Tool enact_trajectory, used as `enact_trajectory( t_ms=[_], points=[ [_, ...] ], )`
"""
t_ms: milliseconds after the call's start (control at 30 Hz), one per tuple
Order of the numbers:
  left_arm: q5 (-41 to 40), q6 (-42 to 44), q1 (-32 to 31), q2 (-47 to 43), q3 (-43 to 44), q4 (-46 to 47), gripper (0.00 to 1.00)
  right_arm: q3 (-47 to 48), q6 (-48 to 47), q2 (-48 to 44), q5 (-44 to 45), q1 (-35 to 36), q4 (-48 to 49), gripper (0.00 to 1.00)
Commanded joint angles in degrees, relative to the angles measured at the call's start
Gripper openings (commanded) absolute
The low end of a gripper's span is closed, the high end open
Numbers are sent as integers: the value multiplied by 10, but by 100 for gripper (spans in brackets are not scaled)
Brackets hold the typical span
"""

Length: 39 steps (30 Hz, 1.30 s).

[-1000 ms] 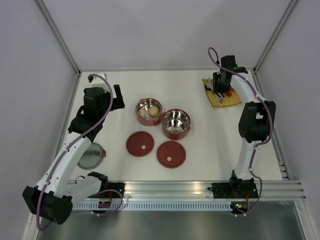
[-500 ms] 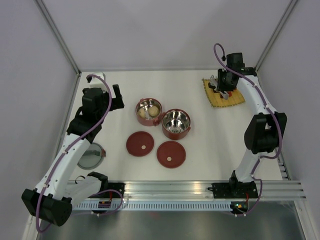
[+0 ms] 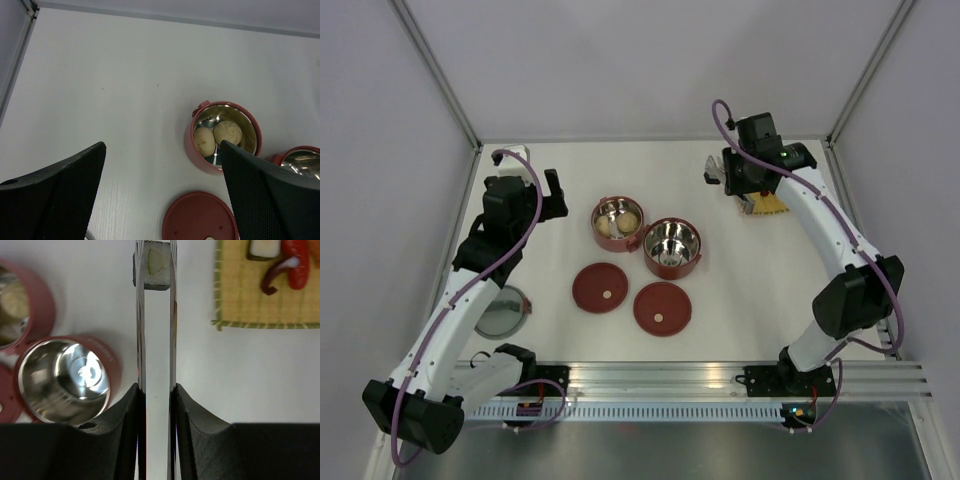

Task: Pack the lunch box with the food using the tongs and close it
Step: Place the fake food in the packing box.

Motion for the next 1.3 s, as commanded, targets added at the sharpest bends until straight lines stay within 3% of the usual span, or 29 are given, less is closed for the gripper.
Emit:
enact_trajectory(
  t_ms=[0,133,400,767,1267],
  points=[
    [7,-7,2,-11,13,8,100,3,32,-74,19,75,-39,15],
    [7,-7,2,-11,13,8,100,-30,67,-139,-7,120,-45,15],
    [8,-6,2,-10,14,7,100,-90,80,-175,-39,175,-76,15],
    [12,-7,2,-8,14,7,100,-193,132,-213,-74,225,-11,16],
    [10,-6,2,-9,13,8,100,-189,126,-168,-28,248,3,41]
  ],
)
